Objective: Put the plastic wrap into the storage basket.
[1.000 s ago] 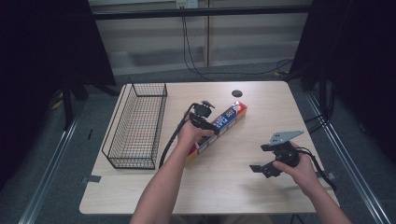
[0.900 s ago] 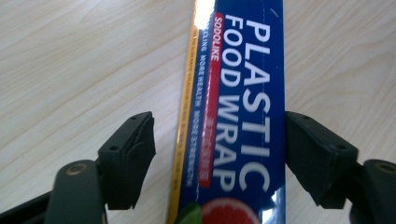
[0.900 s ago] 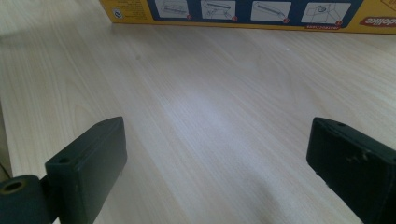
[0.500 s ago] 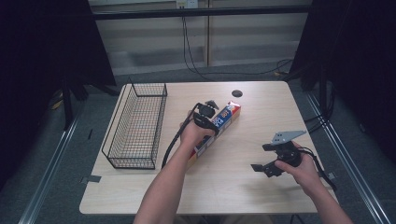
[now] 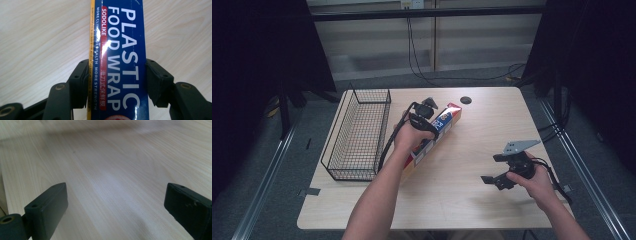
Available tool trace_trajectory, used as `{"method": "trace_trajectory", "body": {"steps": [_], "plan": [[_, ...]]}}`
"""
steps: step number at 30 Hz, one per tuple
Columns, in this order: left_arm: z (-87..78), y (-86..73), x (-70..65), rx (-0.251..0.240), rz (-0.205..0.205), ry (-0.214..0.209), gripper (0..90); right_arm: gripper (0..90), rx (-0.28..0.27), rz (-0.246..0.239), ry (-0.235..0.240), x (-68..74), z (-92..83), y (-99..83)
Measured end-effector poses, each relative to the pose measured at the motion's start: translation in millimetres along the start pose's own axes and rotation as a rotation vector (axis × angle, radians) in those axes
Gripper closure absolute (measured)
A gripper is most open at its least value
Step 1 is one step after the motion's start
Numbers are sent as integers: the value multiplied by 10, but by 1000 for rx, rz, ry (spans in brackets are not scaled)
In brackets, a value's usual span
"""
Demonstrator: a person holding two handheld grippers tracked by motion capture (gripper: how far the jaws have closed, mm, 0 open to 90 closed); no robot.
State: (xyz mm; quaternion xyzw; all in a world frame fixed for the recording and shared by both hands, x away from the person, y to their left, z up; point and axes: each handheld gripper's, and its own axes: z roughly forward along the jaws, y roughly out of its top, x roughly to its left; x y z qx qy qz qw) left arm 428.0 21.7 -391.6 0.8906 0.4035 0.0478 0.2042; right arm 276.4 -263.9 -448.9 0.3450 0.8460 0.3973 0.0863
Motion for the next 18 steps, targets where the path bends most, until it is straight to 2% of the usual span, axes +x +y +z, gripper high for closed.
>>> {"method": "trace_trajectory", "body": {"steps": [1, 5, 8, 9, 14, 16, 18], "plan": [[-41, 4, 8, 0, 8, 5, 433, 47, 1, 0, 1, 1, 0, 0], [-172, 1, 19, -13, -32, 16, 433, 48, -1, 0, 2, 4, 2, 1], [-256, -3, 31, -16, -48, 22, 433, 48, -4, 1, 5, 4, -7, 5], [-288, -3, 43, -11, -37, 23, 433, 48, -6, 0, 1, 3, -7, 4], [-407, -24, 80, -22, -71, 34, 433, 48, -14, 6, 7, 6, -3, 6], [-450, -35, 109, -21, -63, 37, 433, 48, -11, 5, 8, 6, -6, 8], [-498, -53, 129, -15, -85, 42, 433, 48, -13, 7, 5, 8, -4, 8]]}}
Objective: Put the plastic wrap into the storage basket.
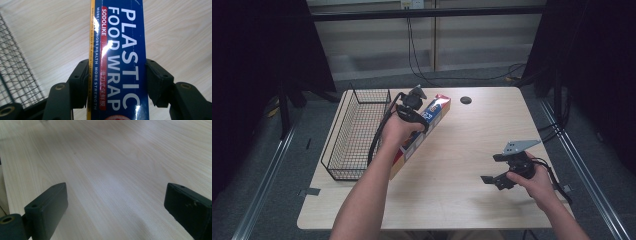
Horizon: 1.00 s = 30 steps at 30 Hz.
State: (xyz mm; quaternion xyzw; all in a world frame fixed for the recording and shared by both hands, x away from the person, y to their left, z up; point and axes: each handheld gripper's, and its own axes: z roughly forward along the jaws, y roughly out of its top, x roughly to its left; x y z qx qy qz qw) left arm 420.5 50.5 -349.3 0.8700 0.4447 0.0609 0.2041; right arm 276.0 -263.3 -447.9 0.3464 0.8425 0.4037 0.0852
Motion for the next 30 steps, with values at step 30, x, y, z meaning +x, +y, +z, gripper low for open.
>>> {"method": "trace_trajectory", "body": {"steps": [30], "plan": [[-401, -169, 333, -17, -125, 65, 433, 48, 1, 2, 2, 14, 15, 9]]}}
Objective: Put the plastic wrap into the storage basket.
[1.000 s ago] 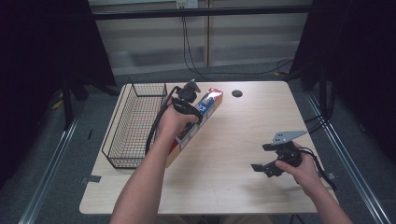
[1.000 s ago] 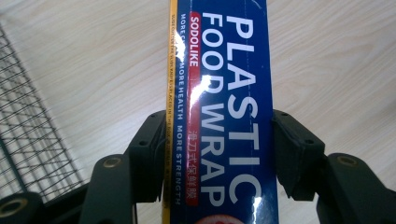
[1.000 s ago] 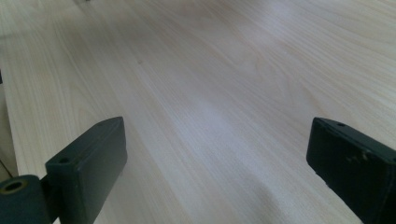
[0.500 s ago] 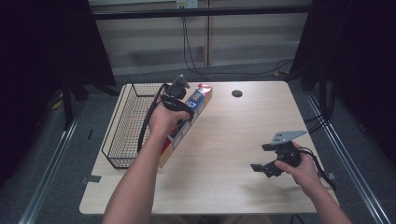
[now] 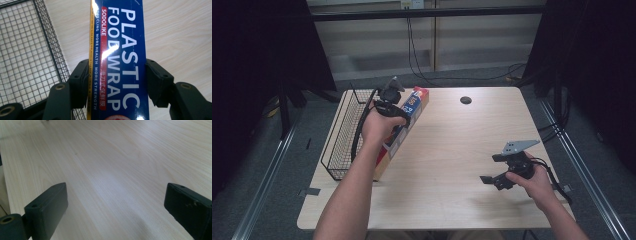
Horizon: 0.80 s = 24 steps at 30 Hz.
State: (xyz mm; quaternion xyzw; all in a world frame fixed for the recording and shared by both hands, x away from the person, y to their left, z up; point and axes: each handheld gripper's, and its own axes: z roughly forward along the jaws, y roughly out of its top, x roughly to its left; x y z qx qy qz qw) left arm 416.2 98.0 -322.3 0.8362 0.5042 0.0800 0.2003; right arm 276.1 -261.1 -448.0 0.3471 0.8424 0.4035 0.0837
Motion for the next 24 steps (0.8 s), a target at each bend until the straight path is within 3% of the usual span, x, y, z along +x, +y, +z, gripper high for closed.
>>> {"method": "trace_trajectory", "body": {"steps": [2, 13, 24], "plan": [[-12, -15, 21, -9, -22, 3, 433, 48, -2, 0, 1, -1, -1, 0], [-54, -83, 164, -5, -52, 28, 433, 48, 0, -2, -2, -2, -1, 0], [-73, -163, 306, -6, -109, 53, 433, 48, 2, -5, 1, 1, 6, 2]]}}
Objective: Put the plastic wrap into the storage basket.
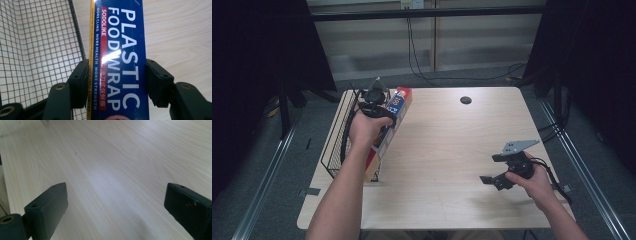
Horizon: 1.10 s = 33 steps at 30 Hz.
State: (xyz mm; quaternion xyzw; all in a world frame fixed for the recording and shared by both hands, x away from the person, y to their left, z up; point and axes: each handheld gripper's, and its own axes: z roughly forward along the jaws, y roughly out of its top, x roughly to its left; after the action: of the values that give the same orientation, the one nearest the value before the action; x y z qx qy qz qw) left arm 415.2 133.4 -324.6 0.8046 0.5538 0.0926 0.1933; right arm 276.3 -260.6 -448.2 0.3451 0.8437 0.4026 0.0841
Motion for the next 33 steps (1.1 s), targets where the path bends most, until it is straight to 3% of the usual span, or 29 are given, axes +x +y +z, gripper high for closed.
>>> {"method": "trace_trajectory", "body": {"steps": [12, 33], "plan": [[-10, -80, 156, 4, -69, 32, 433, 48, 3, 0, -2, 2, -3, 2], [-4, -166, 344, 5, -145, 76, 432, 48, 1, -1, 1, 3, 1, 2]]}}
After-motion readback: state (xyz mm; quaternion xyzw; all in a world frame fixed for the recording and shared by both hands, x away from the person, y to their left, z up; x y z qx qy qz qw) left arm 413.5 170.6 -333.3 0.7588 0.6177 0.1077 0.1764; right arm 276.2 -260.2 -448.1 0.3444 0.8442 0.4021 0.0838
